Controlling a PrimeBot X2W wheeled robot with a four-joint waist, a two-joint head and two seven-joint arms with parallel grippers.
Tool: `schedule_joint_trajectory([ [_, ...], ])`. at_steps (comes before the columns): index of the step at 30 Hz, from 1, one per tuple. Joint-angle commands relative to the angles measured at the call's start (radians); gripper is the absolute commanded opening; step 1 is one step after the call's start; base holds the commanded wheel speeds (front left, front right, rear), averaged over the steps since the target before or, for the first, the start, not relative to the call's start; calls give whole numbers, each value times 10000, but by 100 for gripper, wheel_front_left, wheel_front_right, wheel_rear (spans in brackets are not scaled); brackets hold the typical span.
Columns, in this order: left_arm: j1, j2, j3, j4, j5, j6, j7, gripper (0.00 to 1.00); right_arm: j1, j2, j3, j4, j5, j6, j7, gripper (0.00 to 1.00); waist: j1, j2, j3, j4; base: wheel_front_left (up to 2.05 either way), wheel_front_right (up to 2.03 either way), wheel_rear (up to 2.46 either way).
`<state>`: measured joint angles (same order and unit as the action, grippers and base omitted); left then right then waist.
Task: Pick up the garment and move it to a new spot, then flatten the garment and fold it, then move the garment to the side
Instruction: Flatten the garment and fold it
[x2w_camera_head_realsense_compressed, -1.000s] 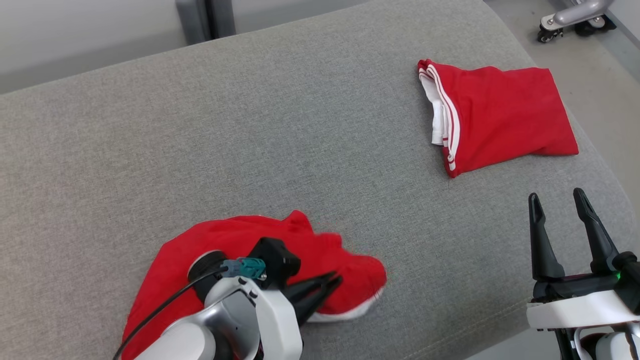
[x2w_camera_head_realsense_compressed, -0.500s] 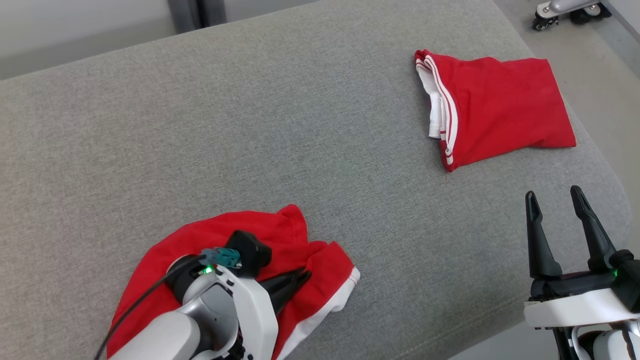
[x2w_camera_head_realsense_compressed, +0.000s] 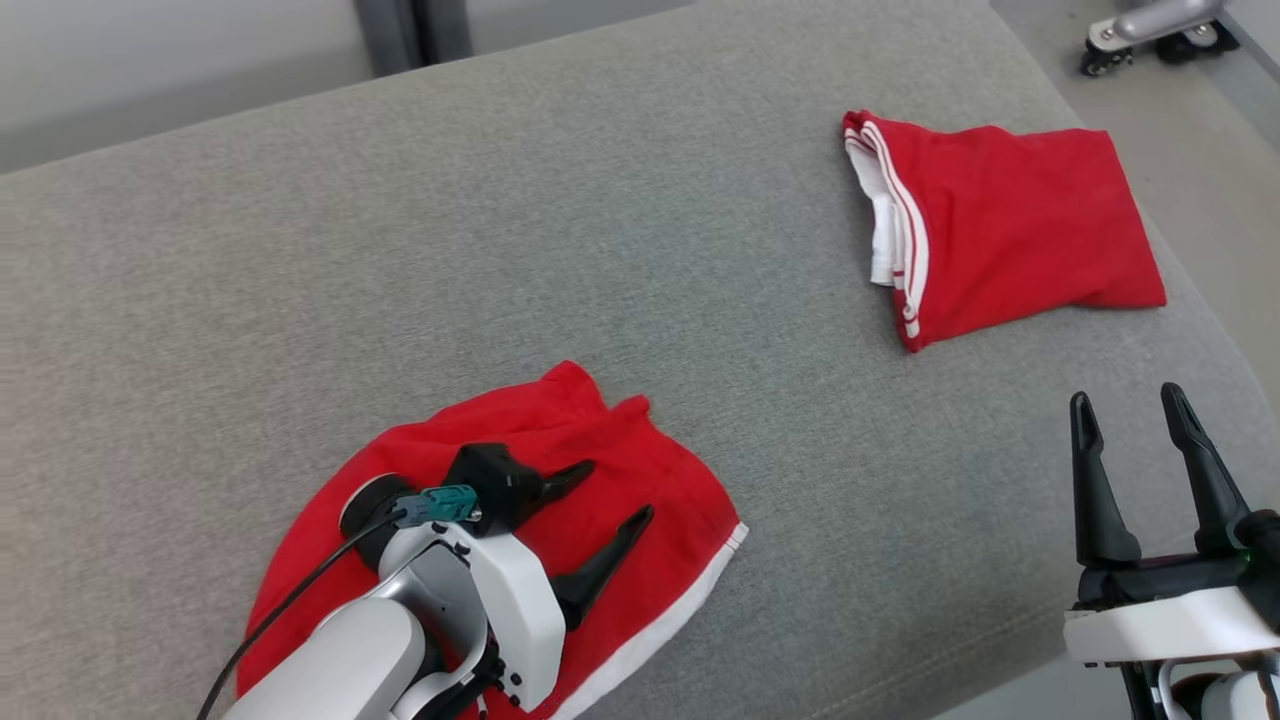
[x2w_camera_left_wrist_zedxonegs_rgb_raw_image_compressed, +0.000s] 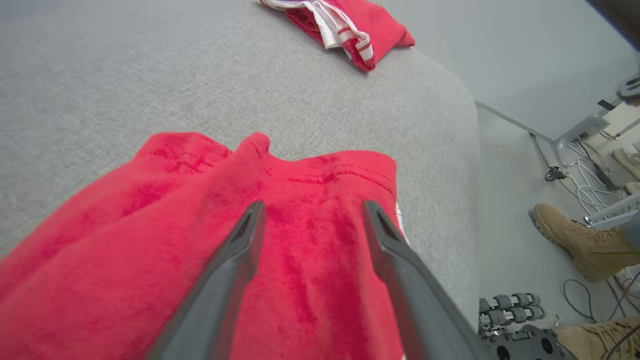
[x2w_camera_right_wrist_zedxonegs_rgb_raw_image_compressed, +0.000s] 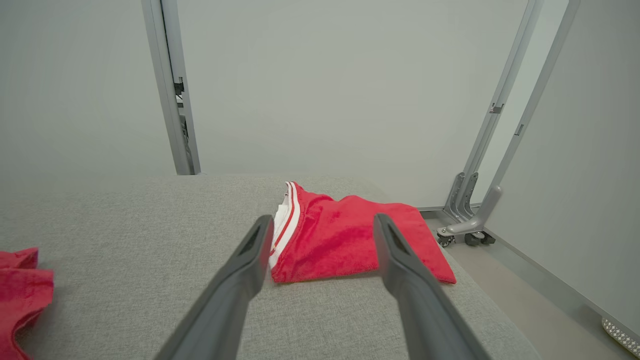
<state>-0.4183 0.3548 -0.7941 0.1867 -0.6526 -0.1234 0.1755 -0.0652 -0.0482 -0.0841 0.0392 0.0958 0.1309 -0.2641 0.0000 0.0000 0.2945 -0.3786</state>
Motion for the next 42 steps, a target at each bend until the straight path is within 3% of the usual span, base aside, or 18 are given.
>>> schedule_joint_trajectory([
  [1,40,76,56,-173,112,28,-231,100,94,-47,-70,-66,-130,-2,-3,100,0,0,-185,278,0,0,0],
  [5,501,188,301,-986,-115,245,-617,100,148,-48,-191,-179,-297,-2,-3,100,0,0,-428,726,0,0,0],
  [8,1003,610,567,-1809,-182,711,-578,100,191,-48,-245,-230,-418,-2,-3,100,0,0,-605,1075,0,0,0],
  [14,2030,2242,1334,-2866,-505,1710,233,100,272,-48,-174,-281,-533,-2,-3,100,0,0,-703,1737,0,0,0],
  [18,1906,2623,1539,-2653,-568,1750,484,100,192,-47,-45,-221,-543,-2,-3,100,0,0,-631,1870,0,0,0],
  [21,1510,2618,1518,-2168,-701,1546,808,100,89,-50,95,-198,-541,-2,-3,100,0,0,-508,1914,0,0,0],
  [28,714,2412,918,-719,-981,645,1786,100,-81,-48,251,-142,-444,-2,-3,100,0,0,-163,1663,0,0,0],
  [29,636,2347,904,-562,-1027,616,1817,36,-89,-48,239,-150,-423,-2,-3,100,0,0,-117,1622,0,0,0],
  [30,552,2321,904,-454,-997,590,1797,0,-92,-48,213,-163,-423,-2,-3,100,0,0,-66,1585,0,0,0],
  [32,443,2274,891,-266,-1029,551,1792,0,-98,-48,173,-188,-393,-2,-2,100,0,0,46,1528,0,0,0],
  [36,-84,2146,1255,218,-684,907,1178,0,-188,-47,123,-223,-317,-2,-2,100,0,0,303,1469,0,0,0],
  [42,-860,1939,1330,1219,-351,797,646,0,-324,-48,191,-191,-317,-2,-2,100,0,0,564,1378,0,0,0],
])
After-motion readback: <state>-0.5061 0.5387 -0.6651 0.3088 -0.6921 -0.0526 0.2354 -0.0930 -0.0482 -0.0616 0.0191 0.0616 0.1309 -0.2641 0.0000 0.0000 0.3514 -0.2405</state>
